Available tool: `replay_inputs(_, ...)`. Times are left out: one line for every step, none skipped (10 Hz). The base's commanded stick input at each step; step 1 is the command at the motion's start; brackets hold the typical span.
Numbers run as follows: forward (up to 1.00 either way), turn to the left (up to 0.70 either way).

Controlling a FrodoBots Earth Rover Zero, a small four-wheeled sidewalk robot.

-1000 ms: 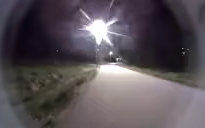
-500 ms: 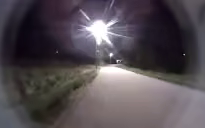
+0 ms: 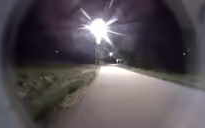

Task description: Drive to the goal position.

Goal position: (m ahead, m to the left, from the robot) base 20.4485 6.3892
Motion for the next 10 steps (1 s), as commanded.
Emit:
replay_inputs(0.70, -0.01)
replay_inputs(0.70, 0.00)
replay_inputs(0.70, 0.00)
replay_inputs(0.70, 0.00)
replay_inputs(0.70, 0.00)
replay_inputs(0.70, -0.07)
replay_inputs(0.70, -0.14)
replay_inputs(0.70, -0.14)
replay_inputs(0.70, -0.14)
replay_inputs(0.70, -0.14)
